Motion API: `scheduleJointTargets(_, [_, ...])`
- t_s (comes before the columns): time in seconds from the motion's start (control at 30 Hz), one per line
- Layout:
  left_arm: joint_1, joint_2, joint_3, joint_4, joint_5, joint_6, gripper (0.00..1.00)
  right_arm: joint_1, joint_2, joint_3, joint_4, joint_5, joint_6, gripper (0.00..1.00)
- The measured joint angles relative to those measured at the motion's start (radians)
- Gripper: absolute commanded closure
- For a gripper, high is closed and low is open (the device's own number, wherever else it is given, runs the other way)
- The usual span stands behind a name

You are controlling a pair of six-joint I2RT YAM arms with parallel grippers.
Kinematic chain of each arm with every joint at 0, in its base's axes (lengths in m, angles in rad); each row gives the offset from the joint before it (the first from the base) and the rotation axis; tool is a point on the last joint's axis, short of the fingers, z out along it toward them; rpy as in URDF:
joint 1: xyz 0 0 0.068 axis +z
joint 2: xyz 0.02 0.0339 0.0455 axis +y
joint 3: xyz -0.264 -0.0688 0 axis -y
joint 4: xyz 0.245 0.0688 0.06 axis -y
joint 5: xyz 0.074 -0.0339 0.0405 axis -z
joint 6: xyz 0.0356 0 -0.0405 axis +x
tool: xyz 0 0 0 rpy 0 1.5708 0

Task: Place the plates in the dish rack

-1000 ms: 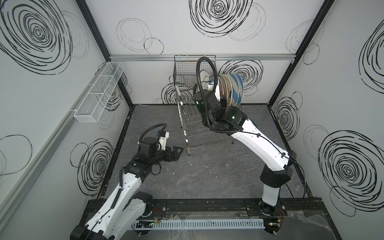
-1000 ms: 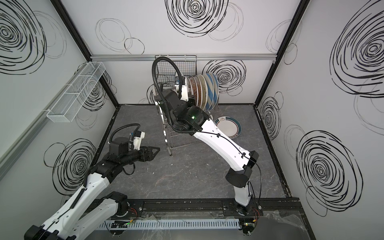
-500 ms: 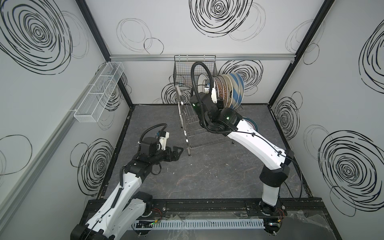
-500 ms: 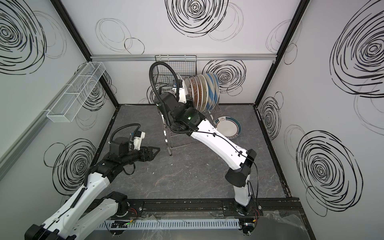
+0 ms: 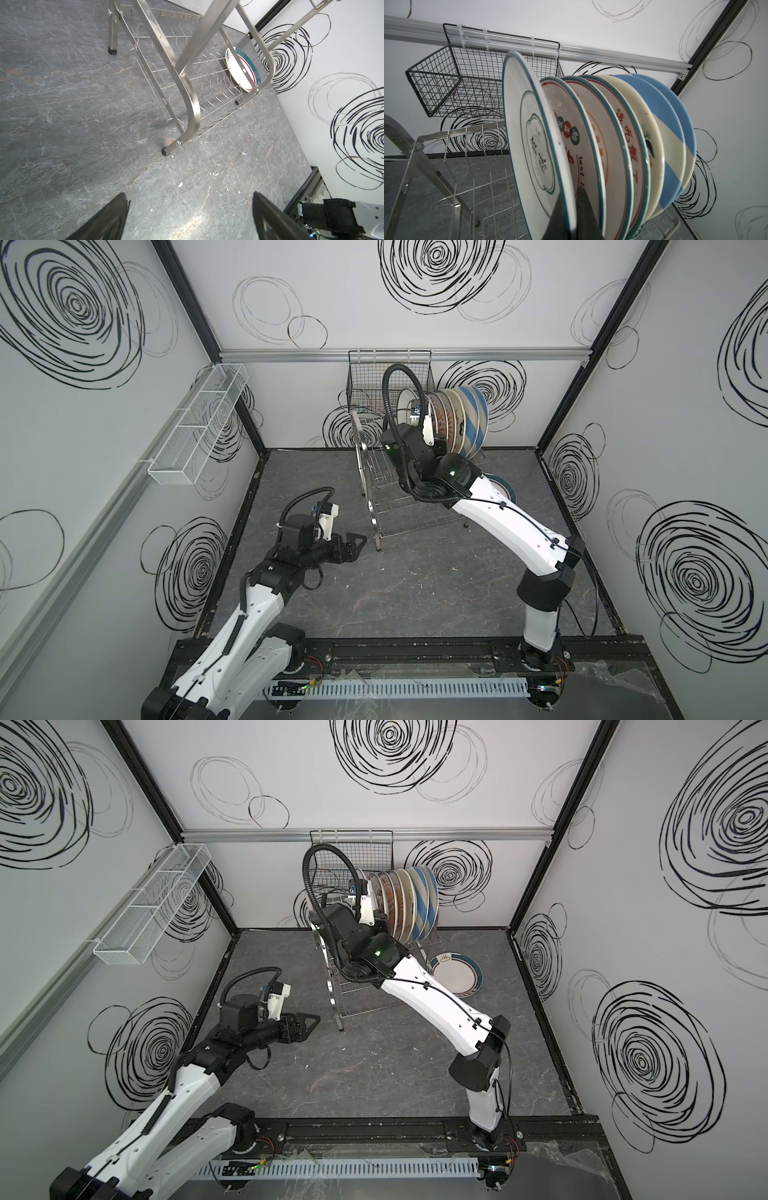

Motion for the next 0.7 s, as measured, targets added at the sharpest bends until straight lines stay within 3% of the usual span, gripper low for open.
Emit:
scheduleJointTargets(0.2, [0.0,0.0,0.0,0.0,0.0,0.0,0.04,-0.006,0.0,-0.024,0.01,-0.021,0.013,0.99])
scheduleJointTargets(0.33, [0.0,0.0,0.0,0.0,0.0,0.0,0.04,-0.006,0.001,-0.027,0.009,-0.032,0.014,0.91])
scheduleJointTargets(0.7, [0.0,0.0,0.0,0.0,0.0,0.0,0.04,-0.006,0.004,-0.019,-0.002,-0.034,0.014,0.87])
